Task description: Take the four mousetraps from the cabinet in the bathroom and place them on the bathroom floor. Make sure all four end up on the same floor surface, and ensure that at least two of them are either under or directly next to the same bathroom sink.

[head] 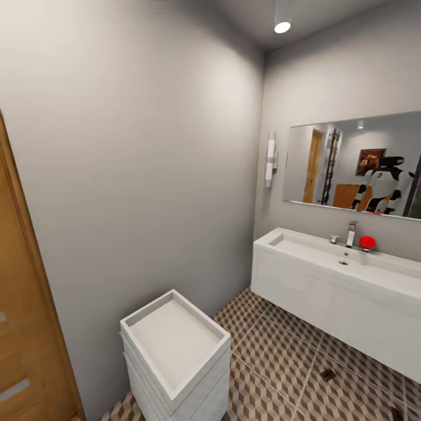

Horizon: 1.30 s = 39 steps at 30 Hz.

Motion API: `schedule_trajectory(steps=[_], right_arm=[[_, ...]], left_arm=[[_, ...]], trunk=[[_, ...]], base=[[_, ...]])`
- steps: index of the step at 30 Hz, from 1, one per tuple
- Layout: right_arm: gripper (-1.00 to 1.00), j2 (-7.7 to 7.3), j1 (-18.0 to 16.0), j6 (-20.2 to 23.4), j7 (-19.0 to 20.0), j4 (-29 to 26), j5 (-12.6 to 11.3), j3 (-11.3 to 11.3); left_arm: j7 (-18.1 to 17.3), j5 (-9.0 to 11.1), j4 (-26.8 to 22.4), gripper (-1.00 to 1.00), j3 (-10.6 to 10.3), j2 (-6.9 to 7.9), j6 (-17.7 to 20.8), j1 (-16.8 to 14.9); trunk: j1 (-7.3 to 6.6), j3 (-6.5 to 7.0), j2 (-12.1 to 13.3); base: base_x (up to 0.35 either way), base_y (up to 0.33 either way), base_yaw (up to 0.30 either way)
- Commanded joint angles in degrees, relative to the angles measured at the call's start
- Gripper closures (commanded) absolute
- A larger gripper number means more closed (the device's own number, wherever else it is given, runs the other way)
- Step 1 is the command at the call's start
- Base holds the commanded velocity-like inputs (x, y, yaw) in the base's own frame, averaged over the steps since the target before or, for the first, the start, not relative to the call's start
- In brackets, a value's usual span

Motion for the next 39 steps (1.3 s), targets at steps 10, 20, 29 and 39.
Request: schedule_trajectory(steps=[10, 20, 29, 39], right_arm=[[-1.0, 0.04, -0.09, -0.3, -0.26, 0.18, 0.51, -0.14], [-1.0, 0.06, -0.05, -0.21, -0.26, 0.18, 0.47, -0.14], [-1.0, 0.18, 0.56, -0.14, -0.21, 0.22, 0.43, -0.14], [-1.0, 0.29, 0.55, -0.13, -0.22, 0.22, 0.42, -0.14]], left_arm=[[0.2, 0.5, 0.07, -1.0, -0.47, 0.24, -0.14, -0.06], [0.25, 0.55, 0.07, -1.0, -0.42, 0.61, -0.19, -0.06], [0.26, 0.56, 0.07, -1.0, -0.4, 0.54, -0.2, -0.06], [0.26, 0.76, 0.07, -1.0, -0.4, 0.51, -0.61, 0.22]], trunk=[[0.0, -0.08, -0.05], [0.0, -0.08, -0.05], [0.0, -0.08, -0.05], [0.0, -0.08, -0.05]], base=[[0.0, 0.0, 0.276], [0.0, 0.0, 0.276], [0.0, 0.0, 0.276], [0.0, 0.0, 0.276]])
